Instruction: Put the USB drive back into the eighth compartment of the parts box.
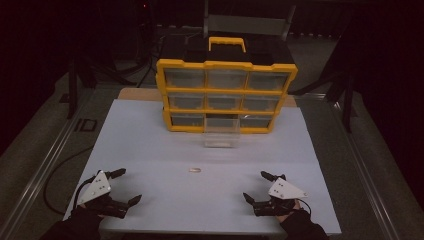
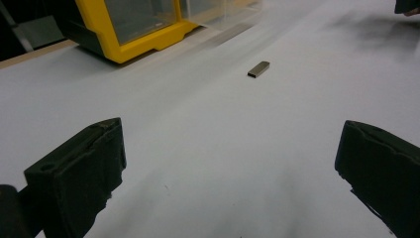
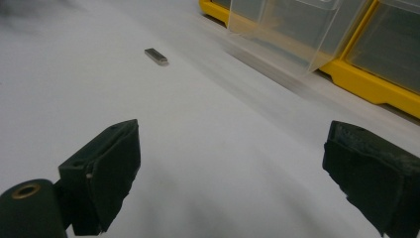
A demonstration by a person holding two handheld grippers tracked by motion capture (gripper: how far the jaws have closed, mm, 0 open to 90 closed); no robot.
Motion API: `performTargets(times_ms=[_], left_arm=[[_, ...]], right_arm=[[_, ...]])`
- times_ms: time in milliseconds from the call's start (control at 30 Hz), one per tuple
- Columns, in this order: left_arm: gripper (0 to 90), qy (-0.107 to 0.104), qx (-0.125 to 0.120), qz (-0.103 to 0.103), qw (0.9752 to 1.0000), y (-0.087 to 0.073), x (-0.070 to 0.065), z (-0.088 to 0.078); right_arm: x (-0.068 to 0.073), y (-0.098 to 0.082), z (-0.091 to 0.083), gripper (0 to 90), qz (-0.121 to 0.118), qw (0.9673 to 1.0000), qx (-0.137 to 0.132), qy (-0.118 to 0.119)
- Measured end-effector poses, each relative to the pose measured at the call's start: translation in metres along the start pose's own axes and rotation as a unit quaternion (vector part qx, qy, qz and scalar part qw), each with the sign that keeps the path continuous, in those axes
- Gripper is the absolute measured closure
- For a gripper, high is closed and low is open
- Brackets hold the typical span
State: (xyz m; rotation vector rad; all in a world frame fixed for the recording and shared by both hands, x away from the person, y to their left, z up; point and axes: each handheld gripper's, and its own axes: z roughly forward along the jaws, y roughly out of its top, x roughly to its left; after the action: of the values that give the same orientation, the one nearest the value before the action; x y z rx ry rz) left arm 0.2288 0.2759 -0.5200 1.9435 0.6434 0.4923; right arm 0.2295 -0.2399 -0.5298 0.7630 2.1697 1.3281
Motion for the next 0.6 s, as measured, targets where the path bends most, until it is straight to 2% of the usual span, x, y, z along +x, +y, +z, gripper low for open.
performTargets(times_ms=[267, 400, 600], left_arm=[[0.3, 0.000, -0.001, -0.001, 1.0000, 0.0004, 0.0002, -0.0007], [0.3, 0.002, 0.005, -0.002, 1.0000, -0.0004, 0.0006, -0.0003], [0.3, 0.000, 0.007, 0.005, 1.0000, -0.0002, -0.0011, 0.0012]], right_arm=[[0.0005, -0.0001, 0.0005, 8.3, -0.004, 1.0000, 0.005, -0.004], [0.0001, 0.0005, 0.0007, 8.3, 0.003, 1.0000, 0.001, -0.004], [0.0013, 0.0009, 0.0007, 8.3, 0.001, 1.0000, 0.001, -0.002]])
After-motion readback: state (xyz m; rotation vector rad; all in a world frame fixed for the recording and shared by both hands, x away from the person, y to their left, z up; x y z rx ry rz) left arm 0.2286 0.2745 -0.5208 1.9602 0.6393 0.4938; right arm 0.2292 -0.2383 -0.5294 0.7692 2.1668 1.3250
